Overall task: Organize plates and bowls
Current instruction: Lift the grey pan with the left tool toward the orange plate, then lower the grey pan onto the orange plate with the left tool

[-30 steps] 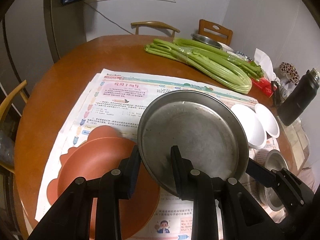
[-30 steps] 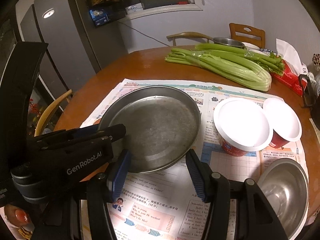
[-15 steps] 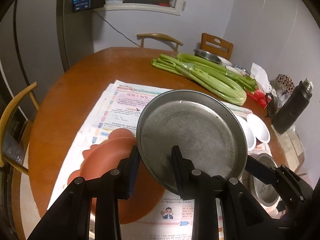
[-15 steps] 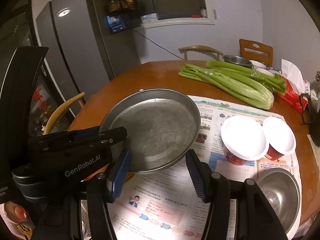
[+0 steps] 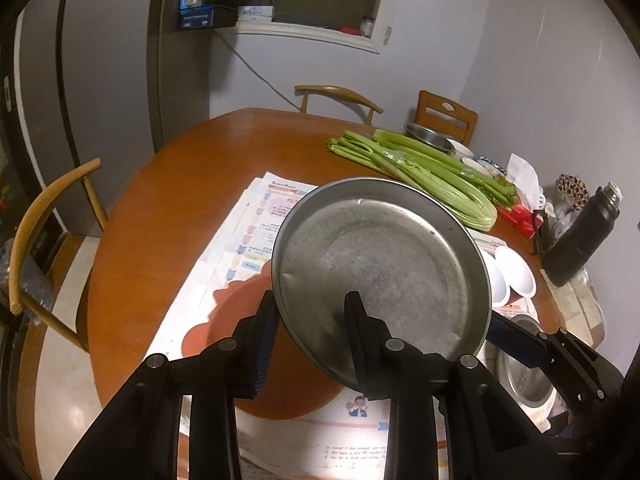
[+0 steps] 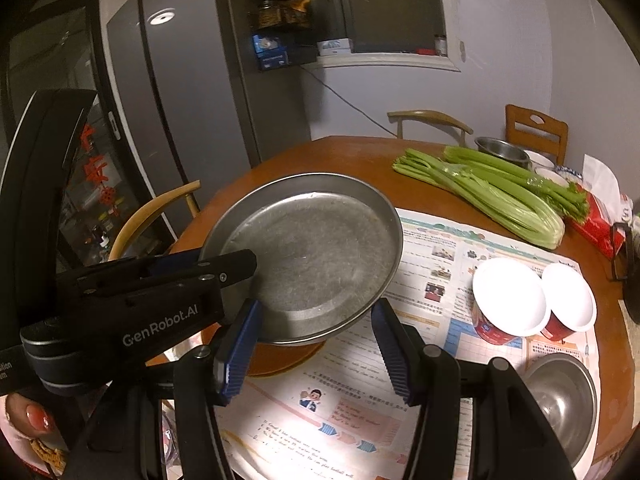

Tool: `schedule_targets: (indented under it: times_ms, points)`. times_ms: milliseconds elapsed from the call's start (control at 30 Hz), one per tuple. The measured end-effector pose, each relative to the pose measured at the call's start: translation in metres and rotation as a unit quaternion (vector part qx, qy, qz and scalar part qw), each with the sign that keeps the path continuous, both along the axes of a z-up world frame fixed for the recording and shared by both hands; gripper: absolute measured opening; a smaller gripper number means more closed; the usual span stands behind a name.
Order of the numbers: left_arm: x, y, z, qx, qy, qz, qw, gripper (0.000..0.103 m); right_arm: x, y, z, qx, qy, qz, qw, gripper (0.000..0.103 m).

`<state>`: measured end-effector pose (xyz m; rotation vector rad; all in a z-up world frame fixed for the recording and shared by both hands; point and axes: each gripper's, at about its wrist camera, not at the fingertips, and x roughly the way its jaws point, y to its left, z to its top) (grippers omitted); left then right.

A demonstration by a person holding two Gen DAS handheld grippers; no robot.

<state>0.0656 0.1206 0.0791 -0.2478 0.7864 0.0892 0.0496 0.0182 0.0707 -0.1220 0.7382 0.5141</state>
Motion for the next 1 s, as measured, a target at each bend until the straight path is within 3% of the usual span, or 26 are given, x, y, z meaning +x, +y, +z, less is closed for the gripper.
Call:
schedule_targets:
  times_ms: [1000]
  points:
    - [-0.02,0.027,-0.056,-0.011,0.042,0.044,0.9981,0.033,0.002,0.032,-0.05,-0.024,0.071,0.059,0.995,0.058]
